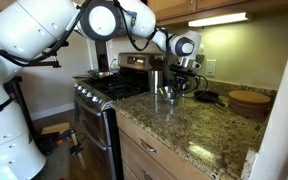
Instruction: Get the right silver bowl and put it on top of the left silver bowl
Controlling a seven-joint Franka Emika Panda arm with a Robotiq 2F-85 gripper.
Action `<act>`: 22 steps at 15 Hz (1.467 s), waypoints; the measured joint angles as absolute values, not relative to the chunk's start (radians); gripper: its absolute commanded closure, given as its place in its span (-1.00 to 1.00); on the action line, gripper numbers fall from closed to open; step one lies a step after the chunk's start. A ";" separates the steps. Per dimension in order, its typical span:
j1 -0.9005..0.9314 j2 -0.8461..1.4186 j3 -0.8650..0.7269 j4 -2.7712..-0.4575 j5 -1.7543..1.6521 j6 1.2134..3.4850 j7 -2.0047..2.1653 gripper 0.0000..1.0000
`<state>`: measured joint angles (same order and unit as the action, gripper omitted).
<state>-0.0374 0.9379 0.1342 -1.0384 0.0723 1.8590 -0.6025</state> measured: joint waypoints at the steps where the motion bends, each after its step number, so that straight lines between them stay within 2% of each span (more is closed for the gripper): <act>1: -0.038 0.942 0.132 -1.032 0.067 1.859 -0.602 0.97; 2: -0.038 0.946 0.129 -1.024 0.064 1.859 -0.602 0.97; 3: -0.038 0.952 0.125 -1.016 0.062 1.859 -0.602 0.48; 14: -0.038 0.961 0.113 -0.990 0.050 1.858 -0.597 -0.89; 16: -0.038 0.961 0.107 -0.988 0.038 1.858 -0.597 -1.00; 22: -0.044 0.941 0.076 -0.987 -0.013 1.856 -0.596 -1.00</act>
